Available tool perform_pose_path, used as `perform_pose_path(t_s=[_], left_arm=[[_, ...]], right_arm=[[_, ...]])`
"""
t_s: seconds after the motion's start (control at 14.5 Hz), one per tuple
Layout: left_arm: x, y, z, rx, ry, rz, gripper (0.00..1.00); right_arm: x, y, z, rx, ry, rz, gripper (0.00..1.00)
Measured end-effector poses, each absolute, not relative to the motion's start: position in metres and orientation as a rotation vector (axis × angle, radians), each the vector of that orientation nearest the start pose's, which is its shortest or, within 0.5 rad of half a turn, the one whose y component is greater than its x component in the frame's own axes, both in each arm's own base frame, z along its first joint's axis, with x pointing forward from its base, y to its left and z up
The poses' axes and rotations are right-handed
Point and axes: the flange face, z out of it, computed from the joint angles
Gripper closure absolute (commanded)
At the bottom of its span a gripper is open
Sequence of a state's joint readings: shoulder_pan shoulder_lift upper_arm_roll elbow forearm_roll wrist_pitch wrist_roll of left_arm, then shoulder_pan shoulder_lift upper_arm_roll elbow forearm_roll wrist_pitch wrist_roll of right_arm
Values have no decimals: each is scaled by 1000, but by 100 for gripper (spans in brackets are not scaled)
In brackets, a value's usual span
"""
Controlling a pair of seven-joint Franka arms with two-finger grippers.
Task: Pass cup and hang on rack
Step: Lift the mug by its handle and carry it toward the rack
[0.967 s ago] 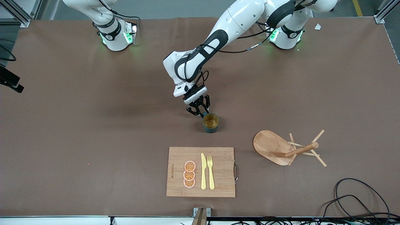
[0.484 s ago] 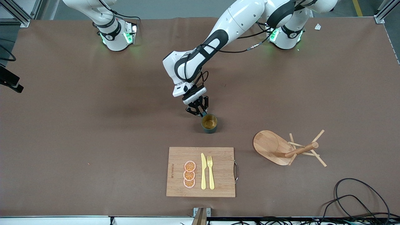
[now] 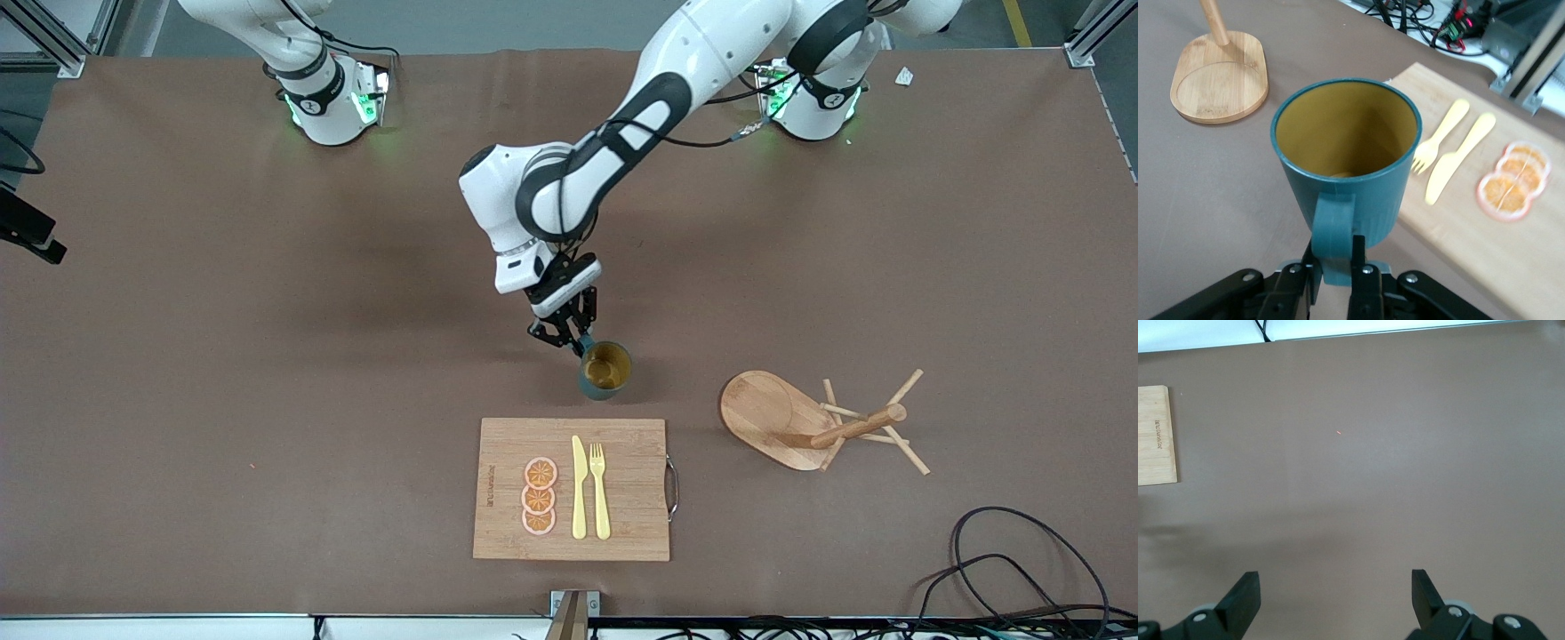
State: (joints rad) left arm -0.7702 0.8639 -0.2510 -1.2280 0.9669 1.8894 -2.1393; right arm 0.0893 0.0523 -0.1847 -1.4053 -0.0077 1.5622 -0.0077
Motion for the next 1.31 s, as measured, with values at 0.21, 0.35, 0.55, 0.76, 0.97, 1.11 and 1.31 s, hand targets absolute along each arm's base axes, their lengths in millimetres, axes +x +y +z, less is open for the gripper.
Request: perform_pose_path(t_s=[0.21,0.35,0.55,0.76,0.97,1.11,1.31], left_arm=[[517,-547,343,-2645,-1277,-874,100],[538,-519,399,-2689,-1359,-766,100],[575,-456,472,-2744,-1511,-578,100],[607,-387,520,-2781,-1777,-235,100],[633,-332,539,-2763,-1983,-23,100],[642,-316,541,-2742,-2098,112,100],[658,-283,549,-2683,-2294,341,100]], right_arm=[[567,-52,673,-3157,138,-165,0],[567,-51,673,-3157,137,-165,0],[567,-50,673,-3157,135,-162,0],[567,-50,673,-3156,133,-162,0],[567,-49,673,-3156,131,-159,0],[566,-48,672,-3156,128,-149,0],[566,-48,671,-3156,128,-137,0]])
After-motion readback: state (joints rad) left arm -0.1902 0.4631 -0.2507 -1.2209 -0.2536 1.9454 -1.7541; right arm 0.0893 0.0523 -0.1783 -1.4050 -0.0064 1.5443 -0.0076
